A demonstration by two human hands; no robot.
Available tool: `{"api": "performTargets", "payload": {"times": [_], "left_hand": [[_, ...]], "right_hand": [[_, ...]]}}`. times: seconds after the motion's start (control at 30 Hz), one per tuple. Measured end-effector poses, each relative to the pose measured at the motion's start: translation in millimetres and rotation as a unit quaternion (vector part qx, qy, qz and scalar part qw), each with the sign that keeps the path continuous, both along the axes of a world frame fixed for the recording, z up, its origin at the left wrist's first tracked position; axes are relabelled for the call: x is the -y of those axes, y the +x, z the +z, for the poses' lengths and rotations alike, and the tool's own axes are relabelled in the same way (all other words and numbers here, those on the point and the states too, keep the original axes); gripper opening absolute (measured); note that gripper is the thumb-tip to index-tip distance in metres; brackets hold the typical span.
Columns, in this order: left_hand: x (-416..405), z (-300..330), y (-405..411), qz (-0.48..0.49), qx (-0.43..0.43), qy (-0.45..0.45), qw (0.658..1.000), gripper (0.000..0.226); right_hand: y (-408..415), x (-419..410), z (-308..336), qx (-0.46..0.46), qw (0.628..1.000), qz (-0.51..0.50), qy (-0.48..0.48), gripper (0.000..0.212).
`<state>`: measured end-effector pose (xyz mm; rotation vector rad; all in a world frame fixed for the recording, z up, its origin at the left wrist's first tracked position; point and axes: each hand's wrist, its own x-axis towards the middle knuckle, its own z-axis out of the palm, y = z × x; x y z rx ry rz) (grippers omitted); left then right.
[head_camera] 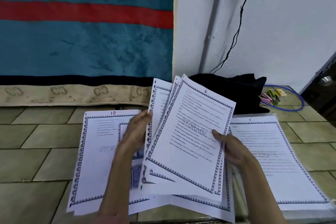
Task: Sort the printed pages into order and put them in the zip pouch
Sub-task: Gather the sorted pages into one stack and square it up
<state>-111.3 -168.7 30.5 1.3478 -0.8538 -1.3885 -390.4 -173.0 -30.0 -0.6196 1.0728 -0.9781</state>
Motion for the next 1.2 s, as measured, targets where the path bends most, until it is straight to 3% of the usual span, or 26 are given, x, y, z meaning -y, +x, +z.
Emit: {"api": "performTargets", "payload": {"times": [0.1, 0.2, 0.3, 0.37, 0.43, 0.47, 0.5, 0.53, 0.63, 0.8, 1.0, 1.2], "left_hand": [[3.2, -21.7, -3.8, -0.034, -0.042, 0.063, 0.997, 0.032], [-1.3, -33.8, -4.3, -0.065, -0.074, 0.108, 0.989, 0.038], [-8.2, -40.0, 8.9, -0.044, -0.017, 0.113, 0.992, 0.032], [-11.0, -53.3, 31.0, 0.082, 0.122, 0.068, 0.987, 0.021], [-17.5, -64.2, 58.5, 0.225, 0.353, 0.05, 0.907, 0.028], [-22.7, -67.3, 70.7, 0.276, 0.419, 0.063, 0.863, 0.035], [-26.8, -71.3, 83.0, 0.303, 0.445, 0.098, 0.837, 0.044], [-29.9, -73.8, 93.2, 0.304, 0.442, 0.141, 0.832, 0.052], [-39.1, -81.3, 112.8, 0.294, 0.406, 0.192, 0.844, 0.05], [-42.2, -59.8, 111.3, 0.358, 0.403, 0.095, 0.837, 0.018], [-40.1, -14.2, 99.2, 0.34, 0.432, 0.023, 0.835, 0.029], [-32.3, -27.6, 98.5, 0.262, 0.415, 0.047, 0.87, 0.03]], "right_hand": [[-2.5, -3.4, -2.1, -0.071, 0.997, 0.017, -0.016, 0.059], [0.0, -6.0, -4.8, -0.158, 0.986, 0.023, -0.034, 0.031], [7.3, -3.2, -16.4, -0.221, 0.974, 0.014, -0.035, 0.027], [14.4, -0.9, -22.9, -0.241, 0.97, 0.015, -0.032, 0.032], [20.5, 1.4, -31.0, -0.261, 0.965, 0.019, -0.035, 0.044], [22.5, 2.1, -33.5, -0.275, 0.96, 0.012, -0.041, 0.046], [22.9, 2.9, -36.4, -0.287, 0.957, 0.003, -0.05, 0.045], [23.0, 3.0, -38.5, -0.298, 0.953, -0.003, -0.059, 0.042], [23.4, 2.3, -41.5, -0.328, 0.941, -0.012, -0.076, 0.039], [23.1, 1.8, -41.8, -0.345, 0.935, -0.014, -0.079, 0.046], [23.4, -0.5, -41.6, -0.349, 0.933, -0.017, -0.09, 0.055], [23.2, 0.1, -42.7, -0.346, 0.933, -0.018, -0.093, 0.036]]}}
